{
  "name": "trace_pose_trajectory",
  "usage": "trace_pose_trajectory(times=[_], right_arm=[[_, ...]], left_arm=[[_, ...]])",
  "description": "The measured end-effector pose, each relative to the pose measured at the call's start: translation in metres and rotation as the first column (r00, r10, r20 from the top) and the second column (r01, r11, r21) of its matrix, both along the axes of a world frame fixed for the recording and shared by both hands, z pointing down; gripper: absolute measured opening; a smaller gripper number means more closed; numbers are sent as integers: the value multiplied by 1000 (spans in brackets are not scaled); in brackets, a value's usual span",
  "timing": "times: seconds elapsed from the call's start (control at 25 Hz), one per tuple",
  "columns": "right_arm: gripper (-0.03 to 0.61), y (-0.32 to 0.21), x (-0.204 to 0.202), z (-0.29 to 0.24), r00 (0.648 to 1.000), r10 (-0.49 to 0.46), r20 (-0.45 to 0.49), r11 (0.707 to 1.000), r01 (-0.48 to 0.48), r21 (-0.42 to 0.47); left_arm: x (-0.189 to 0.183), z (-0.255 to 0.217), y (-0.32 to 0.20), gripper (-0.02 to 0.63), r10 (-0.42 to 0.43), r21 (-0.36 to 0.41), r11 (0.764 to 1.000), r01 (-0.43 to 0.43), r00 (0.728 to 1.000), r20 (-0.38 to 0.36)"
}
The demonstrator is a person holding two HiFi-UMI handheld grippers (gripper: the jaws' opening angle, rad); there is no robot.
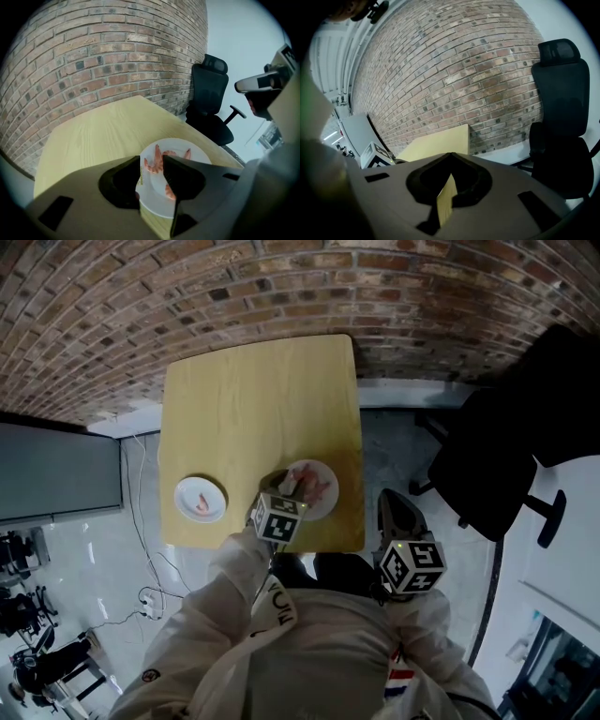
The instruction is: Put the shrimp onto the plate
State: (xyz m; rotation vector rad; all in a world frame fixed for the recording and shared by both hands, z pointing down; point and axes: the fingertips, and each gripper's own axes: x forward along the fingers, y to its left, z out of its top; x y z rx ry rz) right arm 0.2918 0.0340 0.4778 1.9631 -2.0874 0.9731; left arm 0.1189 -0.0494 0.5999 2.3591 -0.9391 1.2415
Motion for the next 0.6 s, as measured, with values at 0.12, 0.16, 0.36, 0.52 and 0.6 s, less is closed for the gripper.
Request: trace_pose_trajectory(times=[0.12,0.16,0.36,0.52,0.6], right_arm=[[23,-3,-9,-4,1000,-9,-5,1000,9,5],[23,-4,-13,-5,1000,-12,-6,1000,12,7],[23,-7,-35,-9,1000,-25,-7,1000,25,11],[23,-10,-56,-12,999,-40,-8,999,40,16],[23,-9,-68,-13,999,-48,-7,999,48,18]], left_arm=[[-10,-3,1,155,-14,0,1000,14,1000,-8],[-14,-6,1,155,-19,1,1000,19,1000,-12],[-31,-23,-1,155,-36,29,999,37,999,-39],[-56,-35,-2,155,-63,58,996,66,997,-54],[-69,-38,0,153,-77,60,995,80,995,-60]])
